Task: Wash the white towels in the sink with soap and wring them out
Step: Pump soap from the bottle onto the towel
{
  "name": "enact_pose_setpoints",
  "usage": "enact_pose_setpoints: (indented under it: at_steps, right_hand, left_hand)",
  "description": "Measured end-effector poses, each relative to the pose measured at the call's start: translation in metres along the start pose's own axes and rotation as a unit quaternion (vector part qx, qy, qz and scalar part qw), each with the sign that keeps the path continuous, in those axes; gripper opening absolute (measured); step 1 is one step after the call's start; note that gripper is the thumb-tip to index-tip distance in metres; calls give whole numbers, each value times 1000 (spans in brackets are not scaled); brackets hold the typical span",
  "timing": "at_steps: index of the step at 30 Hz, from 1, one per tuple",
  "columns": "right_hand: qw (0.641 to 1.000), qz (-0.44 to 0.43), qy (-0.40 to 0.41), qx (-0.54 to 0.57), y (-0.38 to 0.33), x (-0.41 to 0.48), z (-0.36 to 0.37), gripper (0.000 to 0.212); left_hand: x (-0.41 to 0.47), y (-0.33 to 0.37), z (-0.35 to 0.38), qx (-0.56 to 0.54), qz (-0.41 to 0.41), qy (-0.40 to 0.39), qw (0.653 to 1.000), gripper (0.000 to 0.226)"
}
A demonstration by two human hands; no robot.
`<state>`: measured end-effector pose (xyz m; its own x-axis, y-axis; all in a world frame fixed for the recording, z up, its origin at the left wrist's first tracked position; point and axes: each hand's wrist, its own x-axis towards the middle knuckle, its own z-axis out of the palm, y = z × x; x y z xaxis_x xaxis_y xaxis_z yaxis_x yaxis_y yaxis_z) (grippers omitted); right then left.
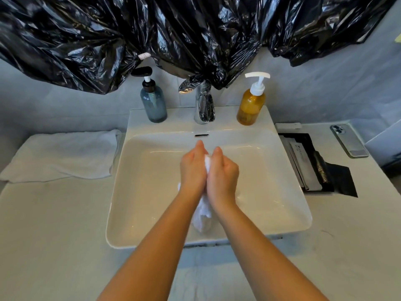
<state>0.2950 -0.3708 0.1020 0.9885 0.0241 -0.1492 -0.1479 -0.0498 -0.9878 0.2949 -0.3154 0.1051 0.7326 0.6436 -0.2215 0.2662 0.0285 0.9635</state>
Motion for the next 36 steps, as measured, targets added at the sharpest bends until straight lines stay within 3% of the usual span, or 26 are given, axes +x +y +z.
enact_pose_setpoints:
  at_steps: [4, 8, 10, 13, 17, 22, 27, 33, 36]
  right_hand:
    - [998, 51, 37, 3, 2, 28, -1, 54]
    - [997, 72, -24, 10, 13, 7, -3, 59]
    - [996, 66, -52, 5, 15, -7, -5, 50]
    - [996, 81, -34, -1, 15, 6, -7, 44]
    - [991, 134, -17, -4, 15, 23, -8, 52]
    - [992, 105, -64, -35, 19, -14, -11, 38]
    - [991, 134, 23, -11, 21, 27, -13, 48]
    - [991, 130, -27, -1, 28, -6, -13, 41]
    - [989, 147, 24, 2, 26, 18, -14, 45]
  left_hand:
    - [-22, -10, 3, -19, 8, -18, 1000, 53]
    - [-13, -18, 0, 38, 9, 25, 999, 50]
    - [-4, -23, -3, 45, 1, 40, 998, 48]
    - [-16, -30, -1, 54, 7, 13, 998, 46]
    - [-33, -34, 1, 56, 53, -24, 997, 47]
    - [3, -36, -4, 51, 8, 7, 999, 49]
    - [-28, -36, 8, 74, 27, -43, 996, 44]
    - [1, -38, 8, 81, -19, -1, 997, 49]
    - [-22, -38, 10, 108, 6, -39, 993, 41]
